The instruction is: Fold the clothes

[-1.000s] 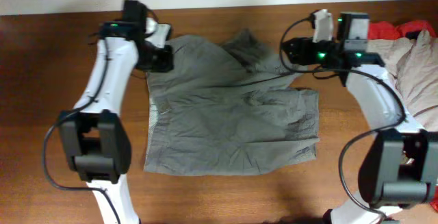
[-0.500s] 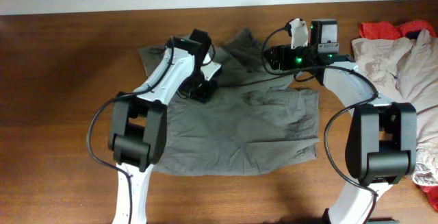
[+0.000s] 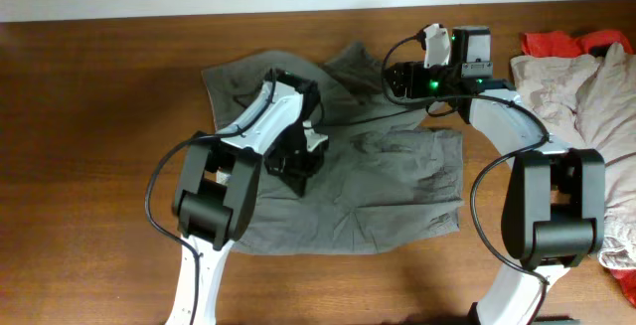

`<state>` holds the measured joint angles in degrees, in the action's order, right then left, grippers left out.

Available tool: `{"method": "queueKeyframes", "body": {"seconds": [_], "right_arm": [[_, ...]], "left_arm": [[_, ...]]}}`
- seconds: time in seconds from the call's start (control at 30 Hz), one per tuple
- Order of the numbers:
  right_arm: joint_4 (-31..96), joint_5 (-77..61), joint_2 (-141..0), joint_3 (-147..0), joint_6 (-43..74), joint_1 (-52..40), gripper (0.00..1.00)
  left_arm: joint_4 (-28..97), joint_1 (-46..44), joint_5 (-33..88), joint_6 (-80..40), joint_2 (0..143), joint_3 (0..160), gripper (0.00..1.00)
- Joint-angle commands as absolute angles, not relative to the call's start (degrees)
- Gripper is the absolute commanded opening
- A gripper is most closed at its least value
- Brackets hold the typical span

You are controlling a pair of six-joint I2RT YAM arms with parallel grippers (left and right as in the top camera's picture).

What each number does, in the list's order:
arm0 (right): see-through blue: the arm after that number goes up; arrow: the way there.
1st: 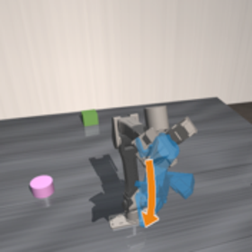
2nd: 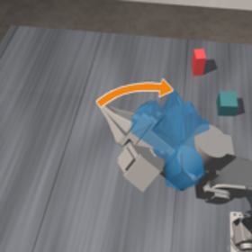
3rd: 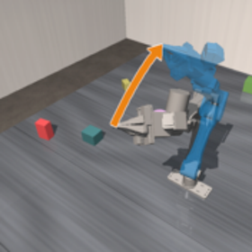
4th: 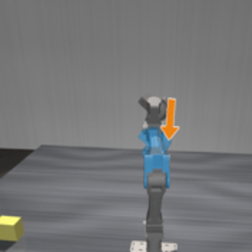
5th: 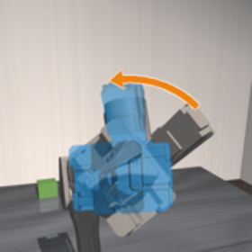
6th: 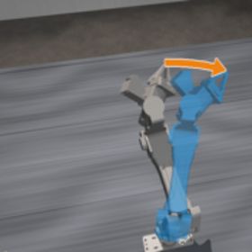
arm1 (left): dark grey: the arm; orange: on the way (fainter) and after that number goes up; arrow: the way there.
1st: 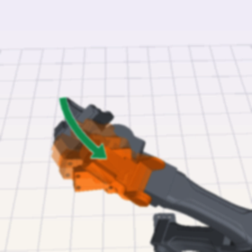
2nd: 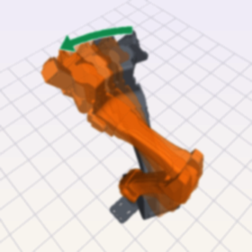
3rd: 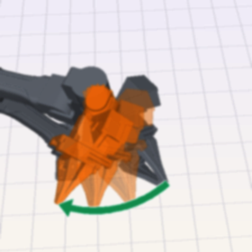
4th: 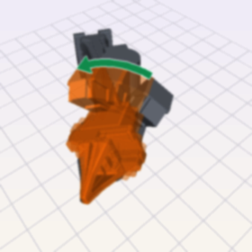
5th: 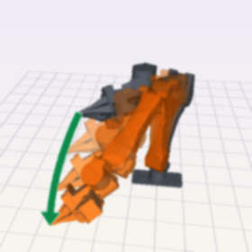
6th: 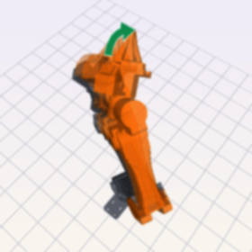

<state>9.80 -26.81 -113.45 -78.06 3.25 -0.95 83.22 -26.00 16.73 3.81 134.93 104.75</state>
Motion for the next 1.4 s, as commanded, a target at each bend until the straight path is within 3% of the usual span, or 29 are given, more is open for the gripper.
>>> {"method": "queueKeyframes", "body": {"seconds": [0.0, 0.57, 0.73, 0.83, 0.93, 1.0, 1.37], "right_arm": [[8.47, -26.26, -113.91, -78.61, 3.33, -1.02, 0.79], [-2.85, -29.85, -127.37, -78.78, -1.52, -1.15, 0.78], [-2.63, -29.98, -129.47, -78.78, -1.67, -1.98, 0.62], [-2.59, -29.98, -130.04, -78.78, -1.69, -2.28, 0.43], [-2.57, -30.02, -129.99, -78.94, -1.61, -2.17, 0.3], [-1.43, -30.44, -129.56, -79.75, -1.02, -1.63, 0.04], [12.45, -27.14, -121.84, -87.94, 6.74, 7.6, 0.04]], "left_arm": [[82.08, -27.11, 18.65, 3.03, 135.74, 102.32, 0.01], [79.29, -29.89, 18.61, 3.03, 135.74, 102.08, 0.01], [77.62, -29.95, 18.63, 3.01, 135.74, 102.08, 0.01], [77.65, -29.95, 18.63, 3.01, 135.74, 102.08, 0.01], [77.67, -29.95, 18.63, 3.01, 135.74, 102.08, 0.01], [77.69, -29.95, 18.61, 3.01, 135.74, 102.08, 0.01], [77.36, -29.95, 17.58, 3.03, 135.74, 102.08, 0.01]]}}
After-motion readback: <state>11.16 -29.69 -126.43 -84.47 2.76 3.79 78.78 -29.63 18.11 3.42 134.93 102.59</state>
